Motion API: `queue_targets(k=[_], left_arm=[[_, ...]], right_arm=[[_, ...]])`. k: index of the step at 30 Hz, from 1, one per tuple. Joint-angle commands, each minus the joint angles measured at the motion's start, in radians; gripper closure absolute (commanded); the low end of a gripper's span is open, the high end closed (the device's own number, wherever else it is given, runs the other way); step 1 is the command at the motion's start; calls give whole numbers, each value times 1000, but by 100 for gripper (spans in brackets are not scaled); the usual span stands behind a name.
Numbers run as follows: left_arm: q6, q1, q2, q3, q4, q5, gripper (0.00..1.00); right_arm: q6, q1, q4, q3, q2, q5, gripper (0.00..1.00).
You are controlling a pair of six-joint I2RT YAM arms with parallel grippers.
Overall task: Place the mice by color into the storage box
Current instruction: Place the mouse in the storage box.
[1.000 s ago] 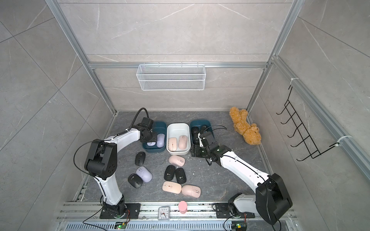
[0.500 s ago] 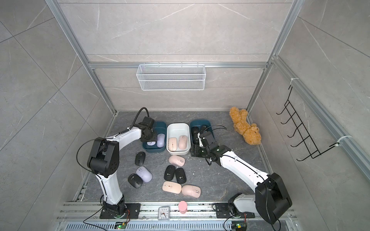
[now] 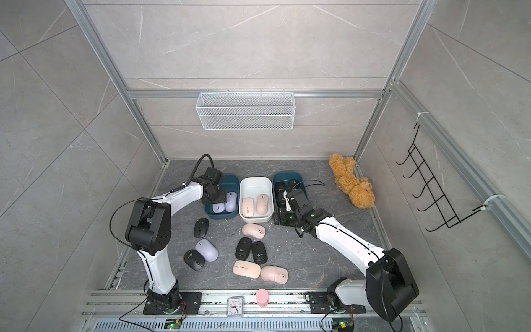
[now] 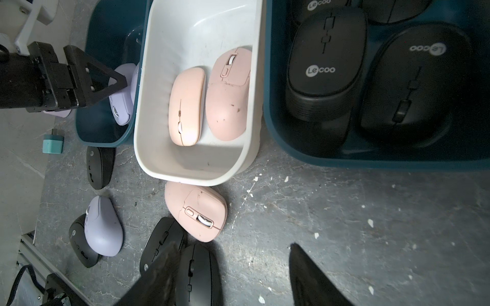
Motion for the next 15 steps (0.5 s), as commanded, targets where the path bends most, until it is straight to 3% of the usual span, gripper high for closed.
queue_targets(k=[1,7,15], left_arm=[[-15,3,7,34,-12,-21,32],[-23,3,-38,27,2,-16,33],[-27,-6,-209,7,18,15,36]], right_arm=[[-13,5,9,-7,6,-9,33],[-17,6,-1,-5,-4,-5,33],[-69,15,-22,7,-27,-9,33]])
